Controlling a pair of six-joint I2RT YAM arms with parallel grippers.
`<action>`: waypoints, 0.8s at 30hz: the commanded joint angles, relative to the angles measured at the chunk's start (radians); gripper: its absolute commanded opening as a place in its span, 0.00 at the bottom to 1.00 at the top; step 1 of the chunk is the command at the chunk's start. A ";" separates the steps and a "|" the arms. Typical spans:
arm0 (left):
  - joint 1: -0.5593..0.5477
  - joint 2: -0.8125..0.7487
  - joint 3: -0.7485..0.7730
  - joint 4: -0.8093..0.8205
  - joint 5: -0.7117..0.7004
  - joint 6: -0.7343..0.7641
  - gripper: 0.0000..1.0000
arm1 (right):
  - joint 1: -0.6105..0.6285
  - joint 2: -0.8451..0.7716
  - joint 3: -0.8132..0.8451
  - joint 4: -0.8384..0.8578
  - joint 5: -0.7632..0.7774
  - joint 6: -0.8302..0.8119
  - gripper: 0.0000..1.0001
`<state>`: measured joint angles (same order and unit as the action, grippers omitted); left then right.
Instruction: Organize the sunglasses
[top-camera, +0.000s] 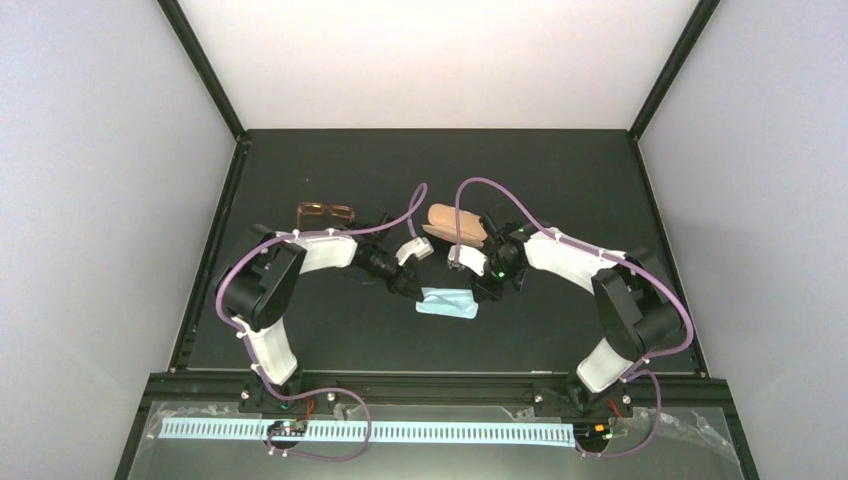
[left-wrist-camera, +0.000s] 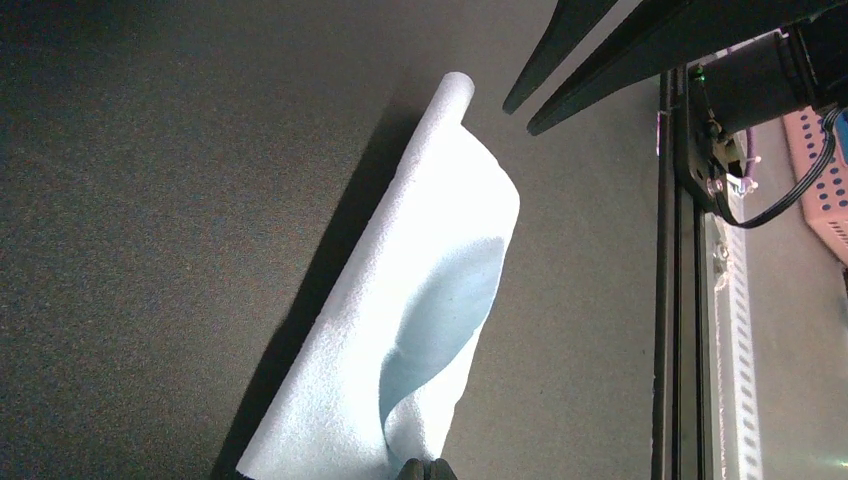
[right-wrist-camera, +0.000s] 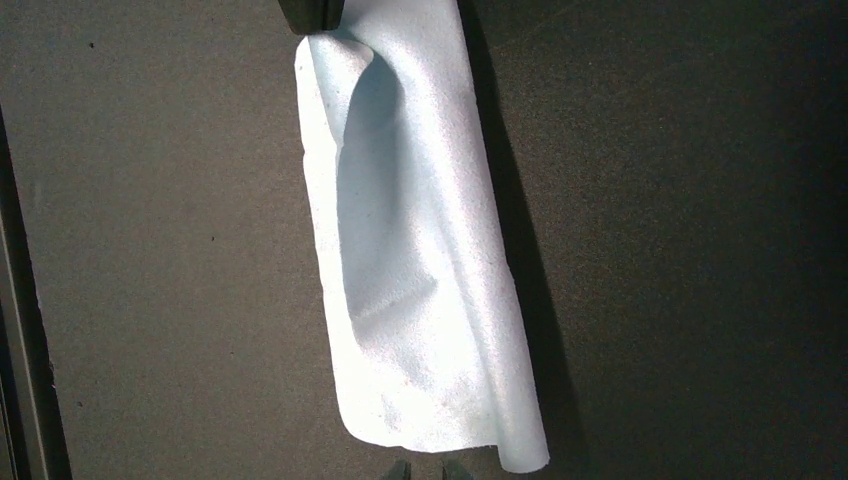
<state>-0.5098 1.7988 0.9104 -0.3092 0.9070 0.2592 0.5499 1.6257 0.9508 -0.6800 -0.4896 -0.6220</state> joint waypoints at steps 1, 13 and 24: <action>0.010 -0.040 0.010 -0.008 0.007 0.022 0.01 | -0.011 -0.015 0.007 -0.002 -0.020 0.005 0.10; 0.012 -0.025 0.042 -0.077 0.011 0.018 0.02 | -0.026 -0.018 0.007 -0.001 -0.019 0.003 0.10; 0.015 -0.027 0.058 -0.119 0.032 0.049 0.03 | -0.033 -0.012 0.009 0.006 -0.016 0.007 0.10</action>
<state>-0.5041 1.7859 0.9287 -0.3981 0.9073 0.2741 0.5255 1.6257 0.9508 -0.6796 -0.4961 -0.6220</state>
